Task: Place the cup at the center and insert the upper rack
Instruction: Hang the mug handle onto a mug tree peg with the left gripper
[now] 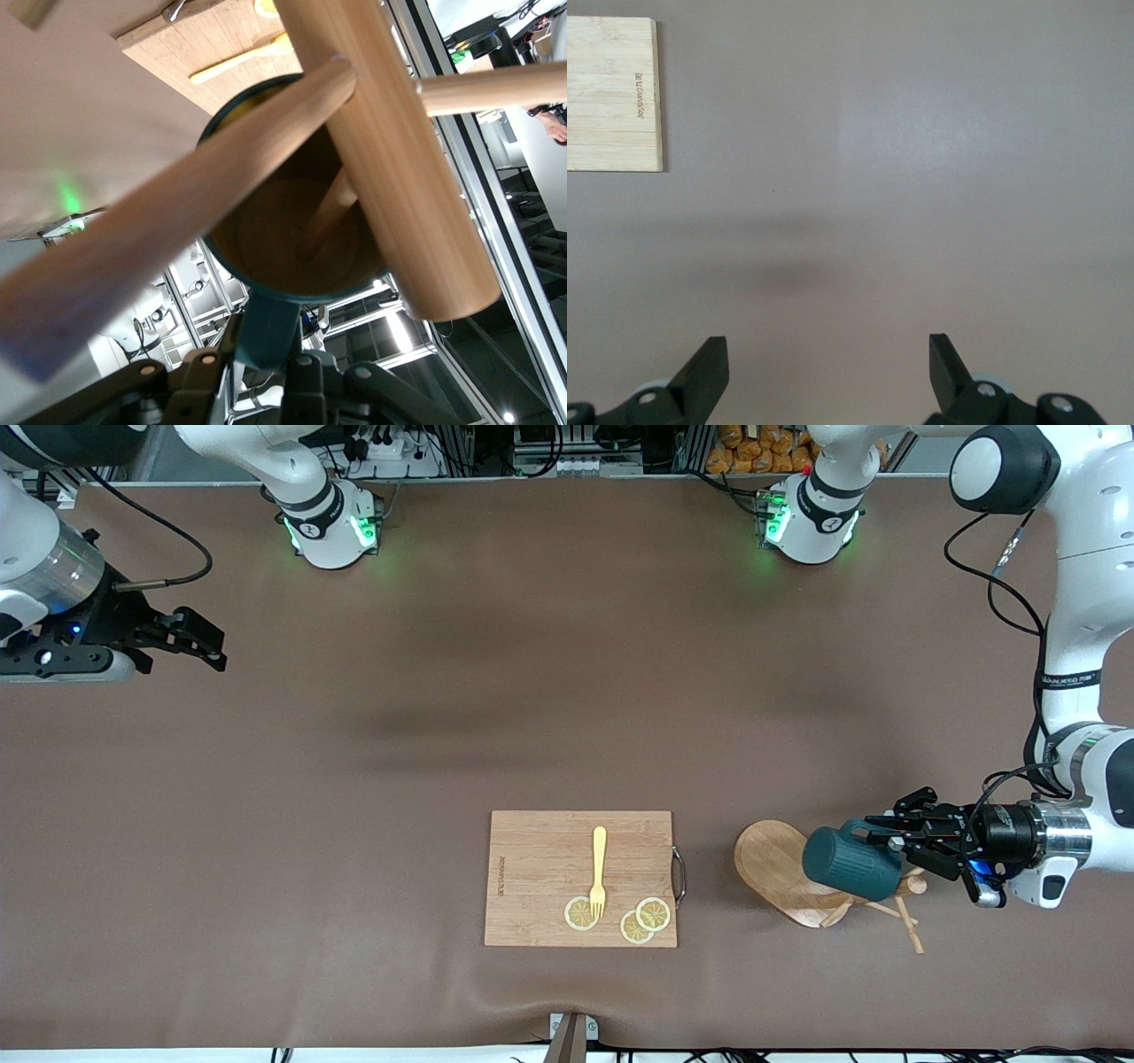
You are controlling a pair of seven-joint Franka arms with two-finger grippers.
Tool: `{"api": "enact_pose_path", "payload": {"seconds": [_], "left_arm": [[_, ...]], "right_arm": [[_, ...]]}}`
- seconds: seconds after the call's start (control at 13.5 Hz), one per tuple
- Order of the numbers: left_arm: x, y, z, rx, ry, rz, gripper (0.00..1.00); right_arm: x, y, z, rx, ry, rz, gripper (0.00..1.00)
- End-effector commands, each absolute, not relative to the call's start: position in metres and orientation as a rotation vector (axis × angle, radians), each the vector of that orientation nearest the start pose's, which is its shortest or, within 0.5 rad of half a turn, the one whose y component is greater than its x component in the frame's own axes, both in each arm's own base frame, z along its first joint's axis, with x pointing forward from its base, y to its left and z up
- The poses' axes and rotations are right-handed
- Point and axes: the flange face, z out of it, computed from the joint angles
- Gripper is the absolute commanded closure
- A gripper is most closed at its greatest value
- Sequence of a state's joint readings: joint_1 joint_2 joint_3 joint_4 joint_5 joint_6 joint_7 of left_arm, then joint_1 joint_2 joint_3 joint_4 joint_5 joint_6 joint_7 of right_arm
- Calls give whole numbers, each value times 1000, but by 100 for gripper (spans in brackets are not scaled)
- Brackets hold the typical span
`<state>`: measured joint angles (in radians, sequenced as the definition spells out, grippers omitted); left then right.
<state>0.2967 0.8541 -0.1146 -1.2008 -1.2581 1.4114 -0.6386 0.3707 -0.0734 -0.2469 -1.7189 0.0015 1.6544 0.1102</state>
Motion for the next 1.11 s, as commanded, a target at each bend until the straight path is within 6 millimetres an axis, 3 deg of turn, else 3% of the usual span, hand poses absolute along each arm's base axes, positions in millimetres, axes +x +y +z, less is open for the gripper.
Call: {"api": "enact_pose_path", "payload": {"seconds": [0.0,0.52,0.59,0.74,1.04], "left_arm": [[724,49,324,1478,865,-896,100],[724,52,314,1451,847,-885,100],[724,52,311,1449,843,-882,96],[725,52,310,1431,843,-884,84],[728,51,313,1385,838,-884,43]], "right_arm": [[531,67,605,-3127,-12,-29,0],[531,69,605,-3126,-19,-31,0],[531,69,605,-3126,-19,-31,0],[530,70,606,-3123,-21,-30,0],[530,70,605,-3122,-21,-28,0]]}}
